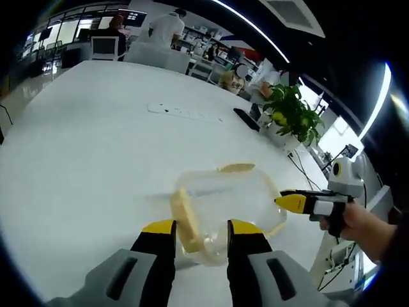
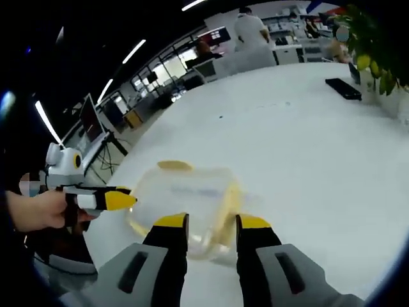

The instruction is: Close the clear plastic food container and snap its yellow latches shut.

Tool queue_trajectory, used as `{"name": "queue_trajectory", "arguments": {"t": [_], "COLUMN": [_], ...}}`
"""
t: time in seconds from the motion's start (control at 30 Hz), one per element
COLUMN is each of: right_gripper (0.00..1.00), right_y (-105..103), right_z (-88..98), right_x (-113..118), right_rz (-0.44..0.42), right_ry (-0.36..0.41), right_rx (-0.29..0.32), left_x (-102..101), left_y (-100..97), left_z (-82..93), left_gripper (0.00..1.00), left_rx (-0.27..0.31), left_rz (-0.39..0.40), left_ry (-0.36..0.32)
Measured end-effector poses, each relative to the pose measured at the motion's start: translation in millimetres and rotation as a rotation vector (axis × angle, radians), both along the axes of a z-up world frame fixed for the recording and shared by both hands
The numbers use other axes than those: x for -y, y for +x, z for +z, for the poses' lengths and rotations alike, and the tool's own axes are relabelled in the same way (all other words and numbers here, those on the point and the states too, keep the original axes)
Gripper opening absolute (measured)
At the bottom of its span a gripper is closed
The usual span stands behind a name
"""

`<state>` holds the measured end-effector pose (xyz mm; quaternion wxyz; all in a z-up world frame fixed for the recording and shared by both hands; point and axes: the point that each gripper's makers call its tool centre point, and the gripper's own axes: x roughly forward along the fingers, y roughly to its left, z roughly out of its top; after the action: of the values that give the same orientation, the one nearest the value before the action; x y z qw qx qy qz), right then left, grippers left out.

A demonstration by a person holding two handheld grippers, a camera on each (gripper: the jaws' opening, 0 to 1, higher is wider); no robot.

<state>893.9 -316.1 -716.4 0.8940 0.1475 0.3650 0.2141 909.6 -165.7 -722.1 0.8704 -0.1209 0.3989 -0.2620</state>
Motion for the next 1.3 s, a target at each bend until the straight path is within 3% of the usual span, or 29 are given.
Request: {"name": "queue_trajectory", "arguments": {"t": [0.33, 0.57, 1.13, 1.17, 1.2, 1.3], "right_gripper": [0.26, 0.25, 0.23, 0.21, 0.21, 0.21], "right_y": [0, 1, 0, -2, 0, -1], "right_z": [-0.7, -1.8, -1.5, -3.6, -5.3, -6.3], "right_x": [0, 0, -2, -4, -3, -4], "right_rz": [-0.016, -0.028, -0.024, -0.015, -0.030, -0.013], "right_ry": [0.009, 0.027, 0.026, 0.036, 0.055, 0.036], "right_rx": [-0.015, -0.043, -0.075, -0.097, -0.105, -0.113], "left_x": [0, -1, 2, 12, -2, -4], "left_y": [-0.1, -0.8, -0.5, -6.8, -3.5, -4.8], "left_z": [-1.4, -3.8, -4.4, 1.6, 1.2, 3.6], "left_gripper": [0.24, 0.23, 0.20, 0.18, 0.17, 0.17], "left_rx": [-0.021, -0.071, -0.072, -0.097, -0.088, -0.085], "left_rz": [0.026, 0.065, 0.053, -0.006, 0.050, 0.035], "left_ry": [-0.010, -0.053, -0.029, -0.082, -0.031, -0.022]}}
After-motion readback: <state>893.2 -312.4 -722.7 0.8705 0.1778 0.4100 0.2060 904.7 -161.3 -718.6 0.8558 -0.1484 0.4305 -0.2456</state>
